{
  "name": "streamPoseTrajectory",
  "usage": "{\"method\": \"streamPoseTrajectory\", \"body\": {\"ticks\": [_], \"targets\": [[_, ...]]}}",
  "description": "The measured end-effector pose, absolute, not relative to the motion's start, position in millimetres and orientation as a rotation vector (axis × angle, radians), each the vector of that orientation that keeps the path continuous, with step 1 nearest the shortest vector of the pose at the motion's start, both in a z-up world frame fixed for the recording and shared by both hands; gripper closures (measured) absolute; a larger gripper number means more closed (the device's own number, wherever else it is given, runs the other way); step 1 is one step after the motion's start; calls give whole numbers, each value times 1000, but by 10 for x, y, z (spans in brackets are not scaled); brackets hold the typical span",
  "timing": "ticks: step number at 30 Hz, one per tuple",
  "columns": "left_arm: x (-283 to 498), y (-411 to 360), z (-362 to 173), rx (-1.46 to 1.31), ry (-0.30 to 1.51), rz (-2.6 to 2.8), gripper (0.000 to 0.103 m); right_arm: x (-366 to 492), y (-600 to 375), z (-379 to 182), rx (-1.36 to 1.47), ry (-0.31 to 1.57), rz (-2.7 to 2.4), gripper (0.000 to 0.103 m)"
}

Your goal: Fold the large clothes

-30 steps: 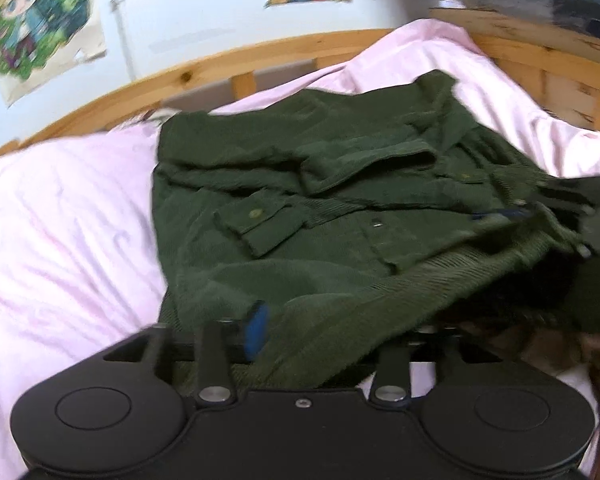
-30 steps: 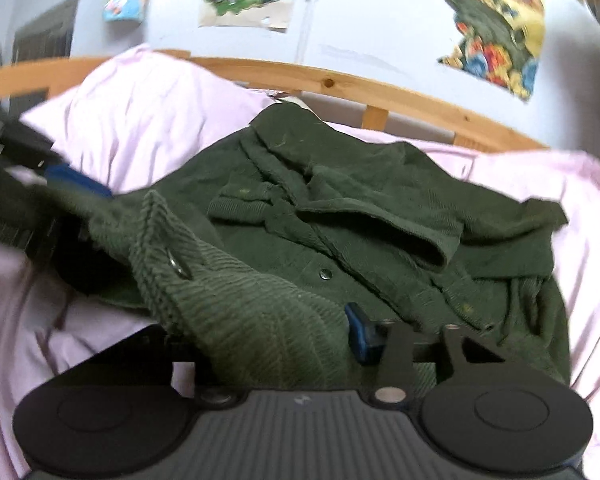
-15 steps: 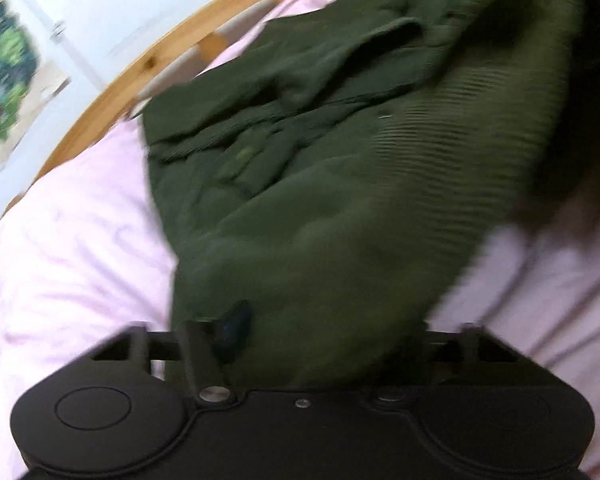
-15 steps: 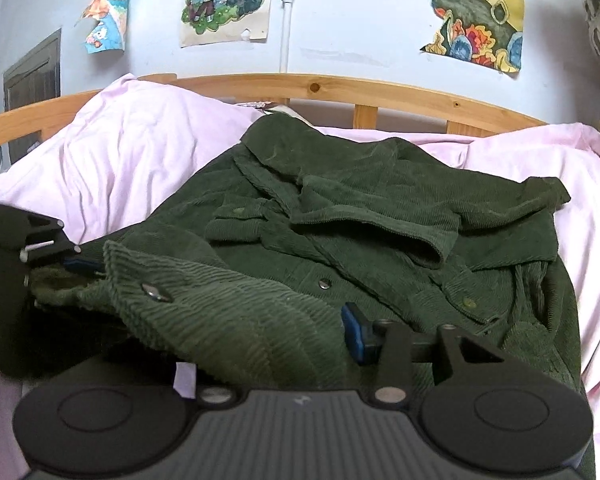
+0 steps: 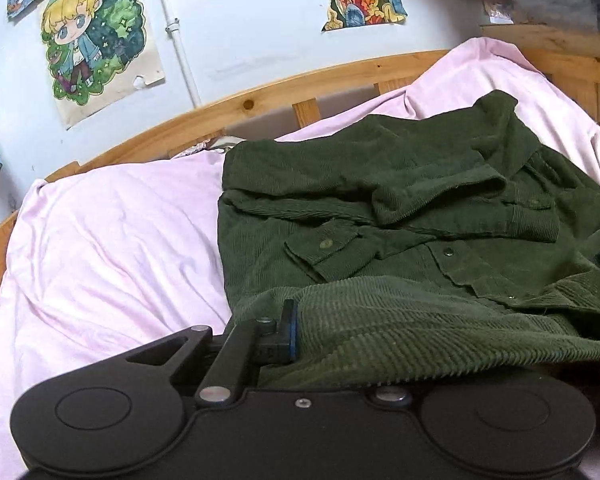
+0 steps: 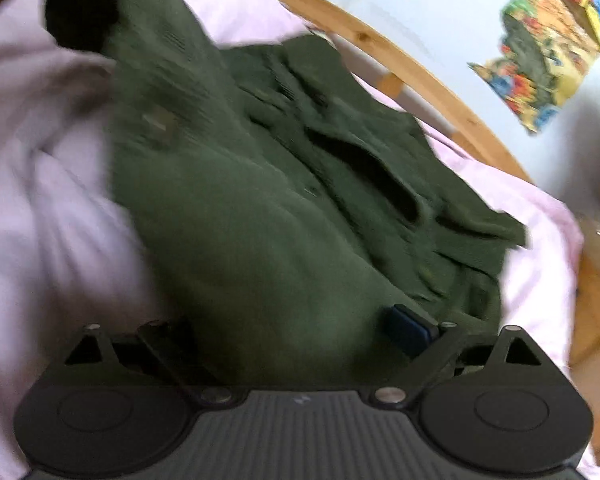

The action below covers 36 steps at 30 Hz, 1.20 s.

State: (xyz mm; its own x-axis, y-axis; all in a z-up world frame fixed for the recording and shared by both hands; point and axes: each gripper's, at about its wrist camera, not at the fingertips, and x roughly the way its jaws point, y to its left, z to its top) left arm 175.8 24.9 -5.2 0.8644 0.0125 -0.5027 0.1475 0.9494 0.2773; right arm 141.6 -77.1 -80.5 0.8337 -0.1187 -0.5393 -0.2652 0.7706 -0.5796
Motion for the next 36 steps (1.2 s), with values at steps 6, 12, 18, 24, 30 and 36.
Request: {"method": "streamPoseTrajectory", "body": {"ticks": [6,12,18,24,30,36], "targets": [[1722,260,-54,293,519,-71,96,1549,-1200,-833,-865,672,-47,31],[1657,269,-35,303,499,-66,97,1618,-1543,-518,-649,765,0,91],[1278,214,115,341,448,-65,97,1297,-1604,-214,-593,668,16,95],[677,140,409,360,449,-112,98,700,-1708,130,-564,605,73,95],[69,198,747,379,522,-179,98,-11,-1868,454,-587,564,171,95],[-24,286,908,349,590,-213,97,-133,-1811,460,-607,464,173,95]]}}
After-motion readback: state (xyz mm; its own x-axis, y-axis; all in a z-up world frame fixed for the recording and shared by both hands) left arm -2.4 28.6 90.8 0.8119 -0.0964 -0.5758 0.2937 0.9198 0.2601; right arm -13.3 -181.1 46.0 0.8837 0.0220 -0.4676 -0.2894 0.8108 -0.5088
